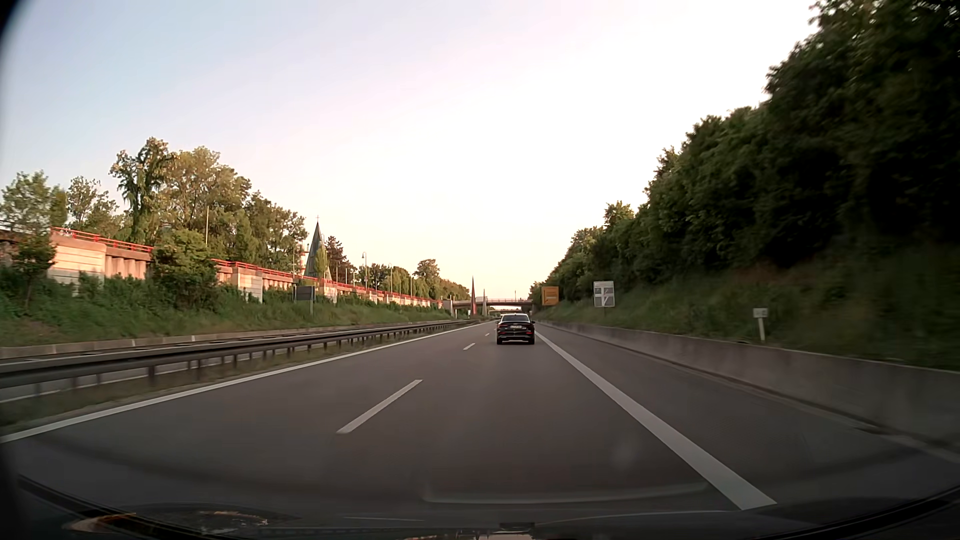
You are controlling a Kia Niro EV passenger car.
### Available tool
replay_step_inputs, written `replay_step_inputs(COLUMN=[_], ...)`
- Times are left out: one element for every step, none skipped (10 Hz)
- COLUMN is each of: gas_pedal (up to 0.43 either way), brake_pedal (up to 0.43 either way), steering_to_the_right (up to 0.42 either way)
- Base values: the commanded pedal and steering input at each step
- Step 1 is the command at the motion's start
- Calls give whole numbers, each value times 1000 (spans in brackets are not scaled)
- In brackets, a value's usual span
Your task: Follow the waypoints while adhering to traffic rules and regulations
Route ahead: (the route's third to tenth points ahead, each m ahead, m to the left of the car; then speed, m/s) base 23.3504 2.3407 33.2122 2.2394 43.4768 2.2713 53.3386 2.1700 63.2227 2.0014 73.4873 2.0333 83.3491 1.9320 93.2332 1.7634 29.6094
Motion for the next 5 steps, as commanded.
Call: replay_step_inputs(gas_pedal=[209,228,260,280,311], brake_pedal=[12,18,18,12,18], steering_to_the_right=[-1,-1,-1,-1,0])
